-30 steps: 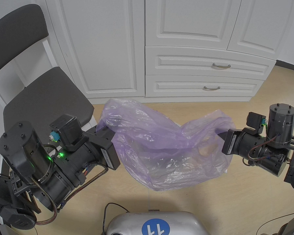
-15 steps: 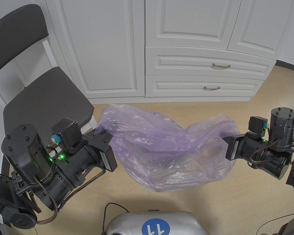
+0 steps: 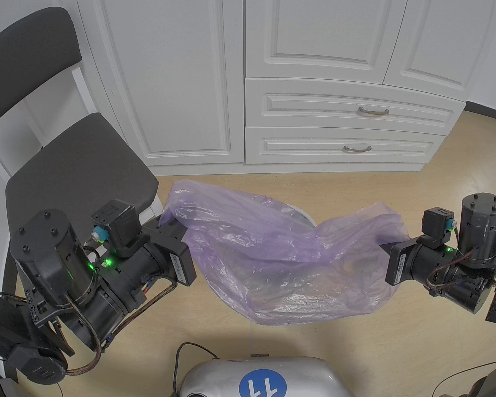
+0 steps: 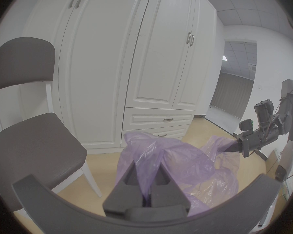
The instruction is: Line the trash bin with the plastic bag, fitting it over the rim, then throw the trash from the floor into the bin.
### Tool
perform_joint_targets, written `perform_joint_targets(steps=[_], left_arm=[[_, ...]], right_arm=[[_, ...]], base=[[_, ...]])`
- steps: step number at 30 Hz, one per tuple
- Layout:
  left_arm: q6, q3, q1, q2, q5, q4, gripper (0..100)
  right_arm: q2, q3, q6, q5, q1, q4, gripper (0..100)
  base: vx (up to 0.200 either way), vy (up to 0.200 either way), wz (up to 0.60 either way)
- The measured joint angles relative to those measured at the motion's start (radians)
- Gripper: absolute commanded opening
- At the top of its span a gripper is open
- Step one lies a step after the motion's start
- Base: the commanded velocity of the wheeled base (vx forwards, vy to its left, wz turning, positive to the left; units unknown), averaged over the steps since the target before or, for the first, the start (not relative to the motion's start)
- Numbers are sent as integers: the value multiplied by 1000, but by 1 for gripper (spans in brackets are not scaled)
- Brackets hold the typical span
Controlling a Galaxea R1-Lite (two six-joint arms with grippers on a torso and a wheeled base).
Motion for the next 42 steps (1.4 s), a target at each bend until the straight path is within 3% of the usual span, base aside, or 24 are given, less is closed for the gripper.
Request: perform_joint_targets(steps=[12,21,29,42], left_arm=[[-3,1,53,38,-4,-27,0],[-13,-1,114,131,-21,-147,0],[-17,3,193,232,-115,-247,0],[-16,44,237,271,-201,-285,0]], right_arm=[[12,10,-18,-1,-20,1,0],[75,4,-11,10,-68,-2,0],[129,-23,52,87,-112,-2,0],[188,-34,54,96,-149,-3,0]], base=[[0,0,0],[0,0,0],[0,0,0],[0,0,0]])
